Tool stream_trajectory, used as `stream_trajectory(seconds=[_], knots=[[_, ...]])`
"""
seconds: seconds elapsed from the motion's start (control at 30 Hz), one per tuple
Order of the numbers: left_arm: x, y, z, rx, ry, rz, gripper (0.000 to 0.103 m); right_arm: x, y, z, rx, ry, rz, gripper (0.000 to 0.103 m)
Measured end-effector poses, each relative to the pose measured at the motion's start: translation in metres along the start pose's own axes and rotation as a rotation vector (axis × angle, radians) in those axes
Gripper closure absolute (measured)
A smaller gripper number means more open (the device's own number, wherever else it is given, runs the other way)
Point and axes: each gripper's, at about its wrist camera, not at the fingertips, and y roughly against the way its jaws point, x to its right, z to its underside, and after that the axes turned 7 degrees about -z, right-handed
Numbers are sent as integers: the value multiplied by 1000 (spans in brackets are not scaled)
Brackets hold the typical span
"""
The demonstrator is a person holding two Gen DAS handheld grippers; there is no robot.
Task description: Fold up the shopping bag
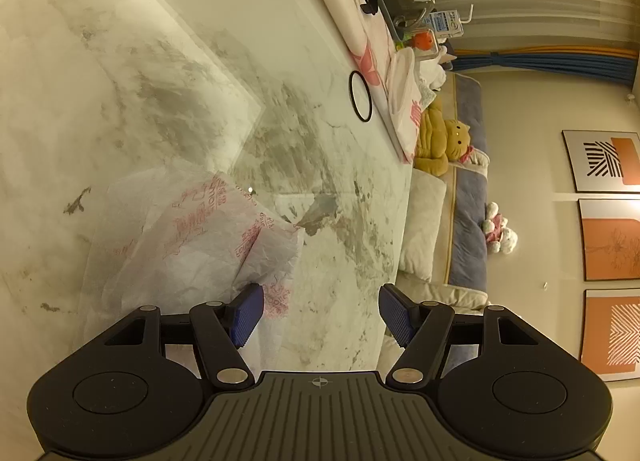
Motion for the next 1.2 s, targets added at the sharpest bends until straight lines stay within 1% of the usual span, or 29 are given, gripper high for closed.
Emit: stream_trajectory(seconds=[0.1, 0.17, 0.2, 0.33, 0.4, 0.47, 0.53, 0.6, 0.73, 0.8, 0.9, 0.97, 1.0, 1.07, 1.13, 1.2], knots=[[-2, 0, -1, 1, -2, 0, 36, -7, -4, -2, -21, 51, 25, 103], [0, 0, -1, -1, -29, -14, 36, -11, -6, -2, -29, 90, 40, 103], [3, 1, -1, -1, -49, -29, 36, -14, -6, -1, -33, 115, 52, 103], [21, 9, 2, 8, -168, -128, 36, -28, -9, 3, -44, 224, 104, 103], [26, 13, 4, 15, -221, -171, 36, -30, -11, 3, -47, 247, 117, 103], [28, 17, 4, 25, -256, -205, 36, -32, -11, 3, -49, 262, 125, 103], [27, 20, 3, 34, -274, -223, 36, -34, -13, 0, -50, 289, 146, 103], [21, 23, 1, 41, -237, -208, 36, -37, -15, -1, -53, 337, 182, 103], [7, 30, -3, 52, -144, -162, 36, -44, -24, -4, -78, 470, 288, 102], [0, 32, -4, 54, -109, -142, 36, -45, -26, -7, -92, 503, 303, 102], [-2, 34, -5, 53, -116, -144, 36, -46, -29, -9, -109, 544, 311, 102], [2, 35, -4, 53, -140, -168, 36, -48, -30, -9, -115, 559, 313, 101], [6, 36, -3, 58, -164, -196, 36, -48, -30, -8, -115, 564, 315, 101], [21, 41, 0, 86, -249, -277, 36, -49, -31, -9, -114, 570, 318, 101], [37, 45, 3, 121, -356, -350, 36, -49, -32, -9, -112, 572, 320, 100], [49, 43, 6, 135, -470, -424, 36, -49, -33, -8, -109, 574, 321, 100]])
